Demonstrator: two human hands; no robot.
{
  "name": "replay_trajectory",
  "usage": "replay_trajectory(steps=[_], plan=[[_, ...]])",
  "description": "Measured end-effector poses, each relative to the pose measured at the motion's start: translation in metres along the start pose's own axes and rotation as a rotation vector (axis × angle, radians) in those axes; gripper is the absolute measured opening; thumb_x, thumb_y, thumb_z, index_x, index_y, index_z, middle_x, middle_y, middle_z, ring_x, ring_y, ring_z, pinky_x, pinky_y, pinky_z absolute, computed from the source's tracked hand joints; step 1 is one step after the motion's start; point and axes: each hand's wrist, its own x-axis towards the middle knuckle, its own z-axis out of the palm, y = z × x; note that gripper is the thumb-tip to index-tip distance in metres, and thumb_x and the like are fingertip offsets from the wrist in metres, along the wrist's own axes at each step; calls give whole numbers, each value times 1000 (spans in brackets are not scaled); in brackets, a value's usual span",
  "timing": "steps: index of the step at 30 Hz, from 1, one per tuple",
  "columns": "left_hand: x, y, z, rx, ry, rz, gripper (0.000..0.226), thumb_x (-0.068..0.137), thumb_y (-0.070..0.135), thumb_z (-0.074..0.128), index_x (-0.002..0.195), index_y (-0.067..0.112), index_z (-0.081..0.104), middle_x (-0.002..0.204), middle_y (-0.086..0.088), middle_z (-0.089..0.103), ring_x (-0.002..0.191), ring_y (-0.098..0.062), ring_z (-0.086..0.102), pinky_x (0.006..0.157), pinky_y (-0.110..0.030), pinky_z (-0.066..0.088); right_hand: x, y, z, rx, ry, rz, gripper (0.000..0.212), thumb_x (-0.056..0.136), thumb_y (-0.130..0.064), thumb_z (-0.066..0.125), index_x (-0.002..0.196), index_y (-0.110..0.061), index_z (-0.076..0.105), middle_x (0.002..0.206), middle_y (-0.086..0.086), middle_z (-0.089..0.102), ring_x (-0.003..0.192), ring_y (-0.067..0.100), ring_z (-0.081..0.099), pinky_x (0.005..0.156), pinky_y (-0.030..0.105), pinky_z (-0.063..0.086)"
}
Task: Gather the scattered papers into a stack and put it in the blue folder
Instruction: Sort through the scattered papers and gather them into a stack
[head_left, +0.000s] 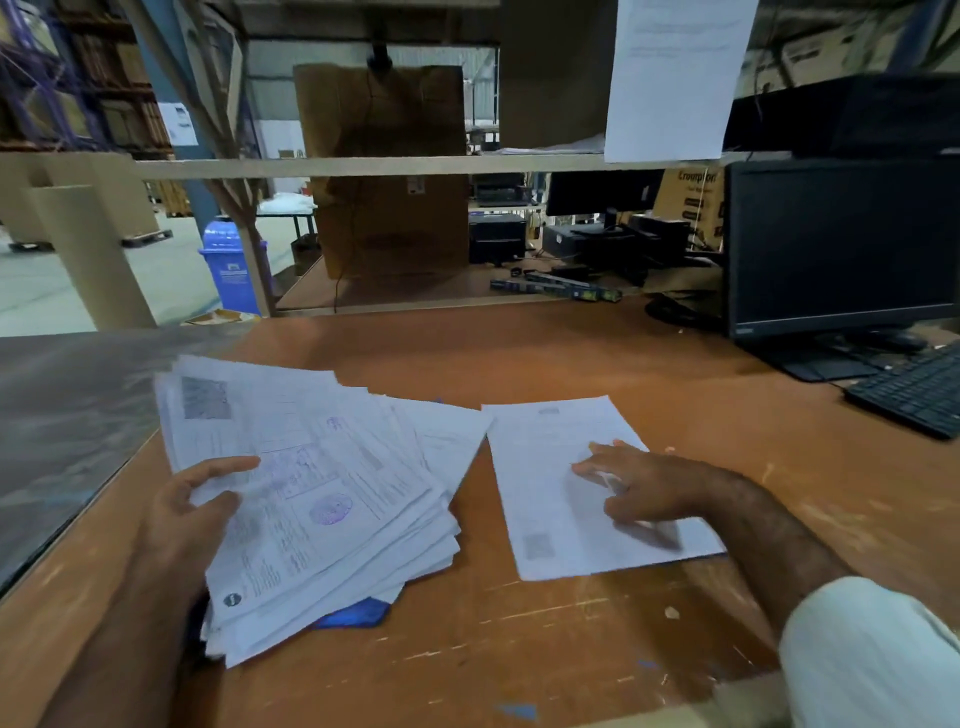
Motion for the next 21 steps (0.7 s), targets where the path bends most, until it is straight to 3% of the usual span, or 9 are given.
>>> replay_trajectory(steps=[3,5,8,10,13,15,18,19,21], plan=[[3,-4,-3,-27,-8,-9,40,94,-7,56,102,26,77,131,-11,65,117,-34,62,84,-41,54,-14,15,-1,157,60,-27,54,85,-27,68,135,-35,53,159,-6,34,148,19,33,115,37,35],[2,-2,1,-31,-35,1,38,95,-6,56,102,26,76,132,-11,65,116,-33,63,81,-37,54,-15,23,5,242,222,39,51,82,-40,73,129,-29,56,148,-6,45,139,18,44,109,32,41],[-2,7,10,-83,-92,19,35,98,-3,57,104,25,77,129,-9,67,114,-32,64,83,-40,55,-11,32,13,168,411,268,90,64,-77,66,137,-27,50,141,-1,49,125,23,55,103,36,48],[-2,9,14,-91,-111,38,35,98,-2,59,101,28,78,127,-9,68,114,-33,65,91,-46,54,-8,35,12,93,402,352,98,63,-82,65,142,-26,48,141,6,47,125,28,54,103,39,49],[-1,12,15,-47,-141,65,34,97,2,63,101,32,79,123,-3,71,115,-32,66,98,-55,52,-9,33,0,113,352,398,98,68,-72,75,148,-28,41,144,9,41,127,33,51,103,42,50],[-2,11,17,33,-185,93,35,97,-3,61,104,26,79,122,1,71,115,-24,65,95,-41,56,-10,30,-3,195,353,413,95,66,-63,82,146,-31,43,143,7,44,122,31,55,96,39,53],[-3,10,22,136,-258,90,33,97,-10,56,108,13,77,122,-4,69,107,-17,64,71,-10,56,-17,30,-4,426,426,385,59,77,-29,84,130,-33,59,128,0,59,99,18,64,67,24,54],[1,5,21,156,-263,85,32,97,-11,56,108,12,77,123,-6,68,110,-21,64,69,-7,55,-19,33,-6,556,422,369,45,82,-17,80,123,-27,65,121,2,63,90,14,64,60,20,53],[5,-1,19,159,-250,87,33,96,-10,58,106,15,77,123,-7,69,115,-27,62,71,-6,55,-22,36,-8,802,420,321,27,86,-6,75,111,-14,72,111,9,69,85,12,65,63,20,54]])
